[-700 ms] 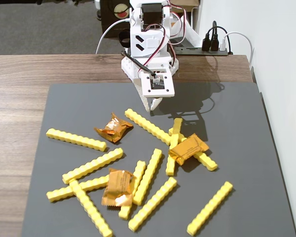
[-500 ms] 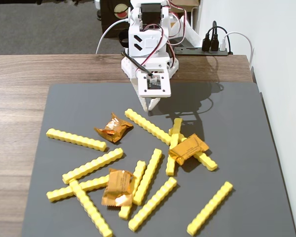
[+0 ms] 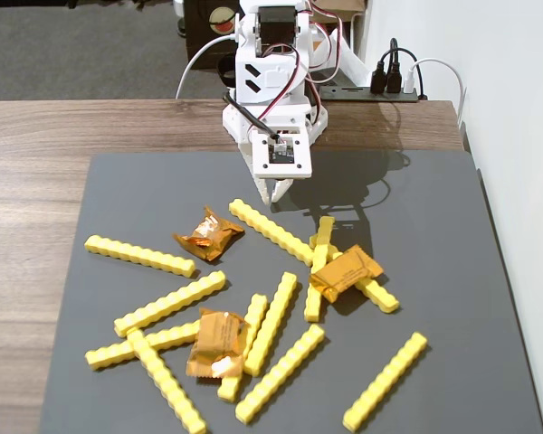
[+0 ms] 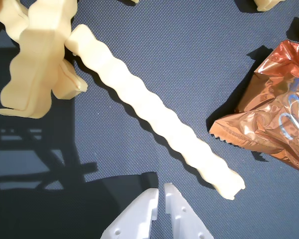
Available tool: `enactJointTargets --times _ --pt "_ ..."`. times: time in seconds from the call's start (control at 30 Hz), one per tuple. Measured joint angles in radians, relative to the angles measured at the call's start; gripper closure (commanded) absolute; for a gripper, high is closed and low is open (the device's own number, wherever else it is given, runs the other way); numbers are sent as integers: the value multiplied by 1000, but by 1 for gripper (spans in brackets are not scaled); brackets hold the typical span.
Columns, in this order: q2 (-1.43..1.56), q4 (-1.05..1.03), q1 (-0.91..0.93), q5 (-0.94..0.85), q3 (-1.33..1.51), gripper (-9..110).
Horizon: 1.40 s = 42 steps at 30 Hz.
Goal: Grab a fry
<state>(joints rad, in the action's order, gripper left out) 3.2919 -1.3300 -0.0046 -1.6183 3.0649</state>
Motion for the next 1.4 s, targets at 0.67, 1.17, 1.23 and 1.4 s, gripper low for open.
enactJointTargets --times 0.67,1.17,1.23,1.4 --pt "-69 29 28 -17 -2 101" --pt "-431 -43 28 -189 -259 101" --pt "-480 -43 60 -236 -301 101" --pt "-624 9 117 -379 -391 101"
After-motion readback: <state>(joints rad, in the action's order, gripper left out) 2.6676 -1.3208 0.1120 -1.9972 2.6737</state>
